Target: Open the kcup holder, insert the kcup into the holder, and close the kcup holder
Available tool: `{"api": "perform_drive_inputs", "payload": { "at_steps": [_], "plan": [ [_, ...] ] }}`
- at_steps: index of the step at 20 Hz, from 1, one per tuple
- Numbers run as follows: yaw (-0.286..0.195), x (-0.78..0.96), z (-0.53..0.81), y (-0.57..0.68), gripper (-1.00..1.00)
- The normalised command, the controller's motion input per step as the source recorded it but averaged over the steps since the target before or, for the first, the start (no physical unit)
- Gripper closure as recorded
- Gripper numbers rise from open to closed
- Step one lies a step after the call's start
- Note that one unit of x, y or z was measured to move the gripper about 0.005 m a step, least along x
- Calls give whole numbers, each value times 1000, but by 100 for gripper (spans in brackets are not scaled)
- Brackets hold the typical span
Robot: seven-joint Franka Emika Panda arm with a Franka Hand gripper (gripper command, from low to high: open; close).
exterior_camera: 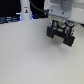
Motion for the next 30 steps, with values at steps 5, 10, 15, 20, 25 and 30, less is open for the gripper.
{"api": "perform_drive_inputs", "payload": {
  "at_steps": [5,10,15,20,25,30],
  "plan": [
    [193,213,-297,5,-100],
    [212,-239,-25,137,-100],
    [165,-366,0,292,-100],
    [137,-412,0,419,-100],
    [90,-661,0,476,-100],
    [71,-754,0,491,-100]
  ]
}}
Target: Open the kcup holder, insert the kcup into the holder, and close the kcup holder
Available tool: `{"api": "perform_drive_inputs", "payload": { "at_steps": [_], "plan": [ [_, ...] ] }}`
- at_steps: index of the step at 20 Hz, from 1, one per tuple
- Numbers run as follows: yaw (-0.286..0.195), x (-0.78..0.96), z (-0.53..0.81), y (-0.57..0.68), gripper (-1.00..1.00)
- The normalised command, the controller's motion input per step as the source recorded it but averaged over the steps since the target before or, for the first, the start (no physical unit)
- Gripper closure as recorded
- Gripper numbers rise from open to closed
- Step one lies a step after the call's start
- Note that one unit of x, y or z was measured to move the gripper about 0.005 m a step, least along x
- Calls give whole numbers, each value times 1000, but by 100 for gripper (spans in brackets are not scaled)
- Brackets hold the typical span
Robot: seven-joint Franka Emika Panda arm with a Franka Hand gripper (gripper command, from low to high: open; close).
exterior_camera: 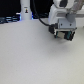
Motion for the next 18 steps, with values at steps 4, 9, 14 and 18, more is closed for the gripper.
{"api": "perform_drive_inputs", "payload": {
  "at_steps": [4,9,14,18],
  "plan": [
    [58,-794,0,496,-100],
    [60,-794,0,477,-100],
    [68,-782,0,447,-100],
    [46,-236,399,419,-100]
  ]
}}
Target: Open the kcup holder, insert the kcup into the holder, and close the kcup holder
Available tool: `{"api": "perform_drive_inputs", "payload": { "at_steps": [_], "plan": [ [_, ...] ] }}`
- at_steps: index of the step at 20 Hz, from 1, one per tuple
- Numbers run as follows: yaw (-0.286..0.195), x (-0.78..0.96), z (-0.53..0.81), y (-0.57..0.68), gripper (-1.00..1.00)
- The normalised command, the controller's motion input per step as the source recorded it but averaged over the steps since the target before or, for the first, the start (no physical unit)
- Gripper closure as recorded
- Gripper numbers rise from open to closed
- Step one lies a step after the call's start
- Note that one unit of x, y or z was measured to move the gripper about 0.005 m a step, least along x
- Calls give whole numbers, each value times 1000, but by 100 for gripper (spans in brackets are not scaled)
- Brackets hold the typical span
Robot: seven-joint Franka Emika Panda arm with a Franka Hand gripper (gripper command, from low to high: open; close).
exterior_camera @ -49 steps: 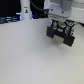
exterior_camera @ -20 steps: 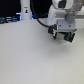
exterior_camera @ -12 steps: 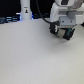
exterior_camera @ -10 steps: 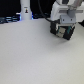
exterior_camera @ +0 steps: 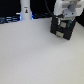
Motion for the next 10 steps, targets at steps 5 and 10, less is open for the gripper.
{"api": "perform_drive_inputs", "payload": {
  "at_steps": [5,10],
  "plan": [
    [0,50,917,227,-100],
    [-18,40,49,38,-100]
  ]
}}
